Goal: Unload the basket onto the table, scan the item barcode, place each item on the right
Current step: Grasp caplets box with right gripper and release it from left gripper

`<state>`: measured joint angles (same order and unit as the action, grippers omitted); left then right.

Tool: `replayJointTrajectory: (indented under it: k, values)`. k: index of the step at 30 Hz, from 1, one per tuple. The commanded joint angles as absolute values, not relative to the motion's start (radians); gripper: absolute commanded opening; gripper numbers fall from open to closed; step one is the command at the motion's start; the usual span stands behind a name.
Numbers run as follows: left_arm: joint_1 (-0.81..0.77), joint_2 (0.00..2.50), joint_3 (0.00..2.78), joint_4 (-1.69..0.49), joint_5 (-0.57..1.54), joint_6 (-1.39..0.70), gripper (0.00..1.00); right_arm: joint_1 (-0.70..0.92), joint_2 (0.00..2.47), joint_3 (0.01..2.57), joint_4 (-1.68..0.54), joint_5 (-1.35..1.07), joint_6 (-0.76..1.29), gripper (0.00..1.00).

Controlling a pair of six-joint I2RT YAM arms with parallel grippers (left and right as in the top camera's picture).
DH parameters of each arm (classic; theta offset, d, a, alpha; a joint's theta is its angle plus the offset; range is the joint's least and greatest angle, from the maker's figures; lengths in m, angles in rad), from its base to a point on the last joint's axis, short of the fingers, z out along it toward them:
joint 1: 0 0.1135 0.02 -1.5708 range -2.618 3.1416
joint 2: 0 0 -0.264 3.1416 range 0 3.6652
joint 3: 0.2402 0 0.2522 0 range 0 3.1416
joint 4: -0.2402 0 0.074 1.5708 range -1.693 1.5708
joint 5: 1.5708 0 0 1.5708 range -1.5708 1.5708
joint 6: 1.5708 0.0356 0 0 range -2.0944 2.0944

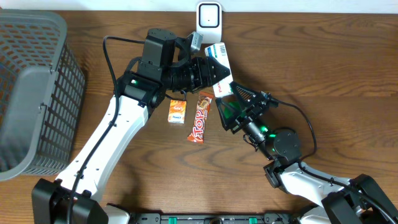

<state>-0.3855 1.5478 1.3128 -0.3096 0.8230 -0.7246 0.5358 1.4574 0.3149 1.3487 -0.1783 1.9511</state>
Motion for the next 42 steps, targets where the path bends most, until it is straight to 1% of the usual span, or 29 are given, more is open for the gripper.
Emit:
replayJointTrajectory:
  k: [1, 8, 14, 18, 25, 34, 38, 40, 42]
  values:
    - [-0.386, 1.542, 1.313, -0.305, 0.813, -0.732, 0.52, 0.544, 1.460, 0.321, 1.359, -0.121, 1.963, 0.89]
    - [-0.386, 1.542, 1.313, -0.305, 0.813, -0.732, 0.52, 0.545, 1.460, 0.321, 1.376, -0.094, 1.964, 0.81]
    - [-0.386, 1.542, 1.313, -0.304, 0.795, -0.739, 0.52, 0.562, 1.460, 0.323, 1.399, -0.083, 1.978, 0.84]
    - [-0.389, 1.542, 1.313, -0.304, 0.794, -0.741, 0.52, 0.583, 1.460, 0.325, 1.398, -0.061, 1.978, 0.84]
    - [-0.411, 1.542, 1.313, -0.304, 0.768, -0.763, 0.52, 0.603, 1.460, 0.326, 1.369, -0.027, 1.977, 0.77]
    - [-0.418, 1.542, 1.313, -0.304, 0.769, -0.765, 0.52, 0.603, 1.460, 0.347, 1.364, -0.015, 1.973, 0.77]
    - [-0.418, 1.542, 1.313, -0.304, 0.769, -0.765, 0.52, 0.603, 1.460, 0.360, 1.330, -0.008, 1.955, 0.73]
    - [-0.418, 1.542, 1.313, -0.304, 0.769, -0.765, 0.52, 0.603, 1.460, 0.361, 1.327, -0.008, 1.954, 0.70]
    - [-0.418, 1.542, 1.313, -0.304, 0.769, -0.765, 0.52, 0.603, 1.460, 0.362, 1.327, -0.008, 1.954, 0.64]
